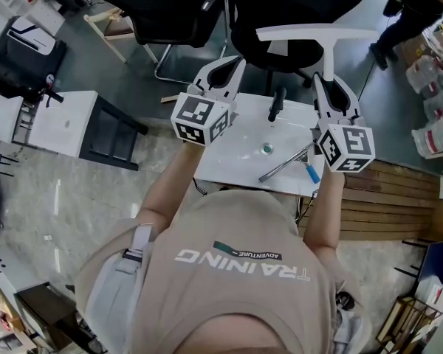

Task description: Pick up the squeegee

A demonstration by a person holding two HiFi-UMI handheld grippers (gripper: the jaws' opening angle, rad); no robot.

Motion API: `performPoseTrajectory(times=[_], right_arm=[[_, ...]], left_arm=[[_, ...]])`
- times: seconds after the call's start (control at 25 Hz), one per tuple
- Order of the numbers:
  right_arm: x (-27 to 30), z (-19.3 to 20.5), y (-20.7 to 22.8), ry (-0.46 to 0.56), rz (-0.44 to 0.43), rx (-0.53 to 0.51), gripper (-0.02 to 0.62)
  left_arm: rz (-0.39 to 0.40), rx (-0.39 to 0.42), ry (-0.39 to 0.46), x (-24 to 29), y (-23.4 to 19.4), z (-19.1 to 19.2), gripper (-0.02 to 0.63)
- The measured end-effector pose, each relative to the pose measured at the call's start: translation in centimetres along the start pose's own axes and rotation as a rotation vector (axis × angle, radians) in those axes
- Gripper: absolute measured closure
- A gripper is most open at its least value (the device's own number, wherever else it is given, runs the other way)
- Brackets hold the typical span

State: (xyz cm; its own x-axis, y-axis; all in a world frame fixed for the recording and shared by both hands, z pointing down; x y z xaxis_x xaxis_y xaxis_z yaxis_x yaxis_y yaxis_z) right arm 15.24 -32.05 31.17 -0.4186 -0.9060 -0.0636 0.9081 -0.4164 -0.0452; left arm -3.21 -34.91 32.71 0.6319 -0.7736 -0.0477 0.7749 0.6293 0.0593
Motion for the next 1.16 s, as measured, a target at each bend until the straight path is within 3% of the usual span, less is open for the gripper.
performPoseTrajectory(times=[1.16], right_arm=[[0.50, 0.07, -0.68, 0.010, -0.004, 0.017, 0.508]], left_arm=[[0.002, 0.009, -0.001, -0.61, -0.85, -0.35, 0.595]])
Point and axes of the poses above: the fingertips, and each gripper's own axes: x forward along the fingers, y to its right, z out of its underside, the point moved 2 cm from there along -x, backward along the fingers
